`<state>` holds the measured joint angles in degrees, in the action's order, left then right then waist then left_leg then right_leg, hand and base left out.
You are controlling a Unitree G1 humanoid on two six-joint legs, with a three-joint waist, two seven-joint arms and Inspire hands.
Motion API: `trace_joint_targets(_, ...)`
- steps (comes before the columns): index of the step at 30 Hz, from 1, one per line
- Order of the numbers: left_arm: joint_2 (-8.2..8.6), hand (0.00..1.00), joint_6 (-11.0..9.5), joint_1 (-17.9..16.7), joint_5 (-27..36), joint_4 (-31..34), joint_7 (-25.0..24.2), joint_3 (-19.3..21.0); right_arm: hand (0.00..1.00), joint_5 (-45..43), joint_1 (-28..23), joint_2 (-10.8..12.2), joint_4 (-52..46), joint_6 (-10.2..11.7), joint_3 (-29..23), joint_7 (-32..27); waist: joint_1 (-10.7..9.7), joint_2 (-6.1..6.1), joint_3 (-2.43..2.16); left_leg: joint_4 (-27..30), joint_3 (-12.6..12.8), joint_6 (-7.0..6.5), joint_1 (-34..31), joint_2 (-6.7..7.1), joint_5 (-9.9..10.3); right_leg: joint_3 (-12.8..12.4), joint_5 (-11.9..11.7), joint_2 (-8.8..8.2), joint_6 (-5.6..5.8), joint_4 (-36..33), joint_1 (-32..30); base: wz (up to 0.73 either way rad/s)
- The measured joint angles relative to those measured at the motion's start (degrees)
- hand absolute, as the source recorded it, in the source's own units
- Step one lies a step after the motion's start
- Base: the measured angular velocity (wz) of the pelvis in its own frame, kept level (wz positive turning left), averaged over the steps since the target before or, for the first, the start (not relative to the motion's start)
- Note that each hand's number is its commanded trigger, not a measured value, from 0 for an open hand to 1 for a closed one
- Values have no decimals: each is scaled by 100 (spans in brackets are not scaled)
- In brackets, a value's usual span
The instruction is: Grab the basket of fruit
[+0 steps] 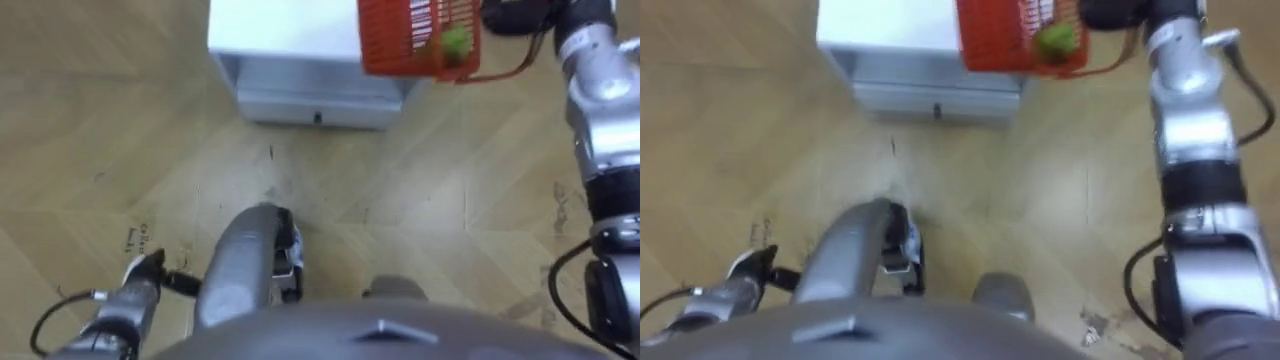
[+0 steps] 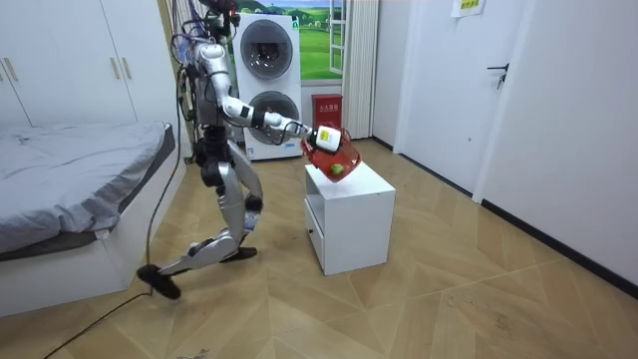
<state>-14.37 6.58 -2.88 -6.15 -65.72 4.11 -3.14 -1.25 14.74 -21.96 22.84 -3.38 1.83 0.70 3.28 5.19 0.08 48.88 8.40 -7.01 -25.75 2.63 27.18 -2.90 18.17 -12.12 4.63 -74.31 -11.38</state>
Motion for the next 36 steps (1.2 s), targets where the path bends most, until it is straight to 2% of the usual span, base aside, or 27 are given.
trace_joint_targets(1,-53,0,16,-15,20,-5,62,-21,100,35,-34,-11,-109,44,2,-2,-22,-47,22,-549,-58,84,458,3,-172,138,77,-61,20,434,-82,8)
trace_joint_targets(2,-102,0,18,-3,43,7,100,-34,100,45,-37,-43,-156,65,21,-10,-83,-36,22,-961,-116,152,810,-5,-330,347,182,-167,46,1070,-209,8)
trace_joint_targets(3,-122,0,12,1,41,16,126,-17,100,55,-41,-48,-176,68,26,-12,-107,-9,15,-1137,-153,195,945,-21,-386,458,242,-185,37,1415,-295,-4)
trace_joint_targets(4,-149,0,2,9,33,47,164,68,100,100,-41,-47,-280,73,35,-20,-89,-5,7,-1309,-283,276,1099,-106,-435,608,337,-110,-26,2153,-501,-14)
trace_joint_targets(5,-165,0,-18,10,34,57,174,102,100,99,-40,-48,-357,76,52,-34,-77,12,4,-1301,-296,307,1135,-171,-452,674,352,-54,-48,2554,-633,-19)
trace_joint_targets(6,-180,0,-70,9,25,59,175,224,100,90,-30,-64,-498,80,107,-57,-76,47,1,-1142,-300,351,1120,-314,-437,893,359,94,-94,3381,-858,-15)
trace_joint_targets(7,-141,0,-84,-11,-26,86,167,320,100,96,-37,-59,-586,65,167,-54,-74,-17,-16,-673,-233,457,1008,-541,-421,997,231,284,-152,3634,-707,-33)
trace_joint_targets(8,-126,0,-87,-142,-37,113,143,310,100,166,-13,-29,-610,14,257,-48,-12,-6,10,-480,-345,667,897,-582,-473,804,186,493,-226,3919,-390,-23)
trace_joint_targets(9,-112,0,-82,-162,-35,135,132,306,100,269,-13,-41,-616,9,270,-42,-52,26,15,-598,-372,666,816,-517,-461,717,165,538,-238,4092,-266,9)
trace_joint_targets(10,-81,0,-85,-155,-31,212,122,298,100,441,-13,-86,-622,7,201,-27,-179,135,29,-1025,-361,629,467,-355,-505,532,151,532,-221,4390,-65,30)
trace_joint_targets(11,-23,0,-77,-158,-37,346,112,285,100,497,1,-183,-622,2,122,11,-119,150,26,-1627,-352,561,134,-275,-910,485,128,556,-203,4572,29,15)
trace_joint_targets(12,16,0,-73,-191,-36,388,107,295,100,498,14,-241,-624,-6,121,48,-78,124,18,-1851,-338,504,9,-314,-1470,471,140,588,-184,4588,63,-31)
trace_joint_targets(13,53,0,-58,-279,-66,376,110,308,100,484,-9,-234,-621,-56,130,165,27,152,6,-1883,-151,375,97,-380,-1875,481,156,575,-121,4675,232,-33)
trace_joint_targets(14,98,0,-26,-351,-124,378,95,288,100,471,-8,-251,-694,-76,130,273,31,154,5,-2090,-39,354,330,-364,-1887,615,4,539,-78,4969,428,-26)
trace_joint_targets(15,105,0,-9,-379,-175,384,69,285,100,472,-5,-267,-783,-96,128,301,43,156,7,-2214,-39,350,428,-338,-1889,669,-57,540,-53,5129,528,-11)
trace_joint_targets(17,111,0,92,-422,-461,381,21,288,100,293,-6,-285,-1226,-108,124,371,31,144,17,-2395,-35,349,611,-259,-1889,1040,-154,483,-17,5715,866,-6)
trace_joint_targets(18,109,0,110,-431,-500,382,22,296,100,202,-10,-285,-1331,-121,126,422,31,138,21,-2440,-40,350,659,-252,-1889,1077,-173,476,-23,5792,929,3)
trace_joint_targets(22,131,0,161,-453,-600,367,-22,307,100,-150,-15,-287,-1614,-265,126,703,117,108,35,-2666,-89,405,1005,-228,-1889,1154,-194,508,-47,5885,1220,5)
trace_joint_targets(27,190,0,163,-495,-926,366,-156,308,100,-150,-30,-286,-1837,-384,127,1172,196,117,35,-2834,-107,494,1136,-226,-1953,1206,-212,557,-78,5868,1257,-4)
trace_joint_targets(29,195,0,172,-576,-982,367,-260,312,100,-311,-30,-286,-1890,-422,127,1329,196,145,30,-2845,-111,509,1147,-246,-1964,1233,-216,572,-84,5869,1257,0)
trace_joint_targets(33,194,0,194,-712,-989,370,-394,420,100,-407,-33,-284,-1897,-453,127,1387,198,217,56,-2845,-109,520,1146,-281,-1967,1254,-240,603,-125,5882,1258,0)
trace_joint_targets(36,198,0,221,-742,-1032,370,-502,417,100,-402,-35,-280,-1975,-544,127,1522,198,232,53,-2843,-110,525,1146,-287,-1966,1317,-246,606,-136,5882,1262,0)
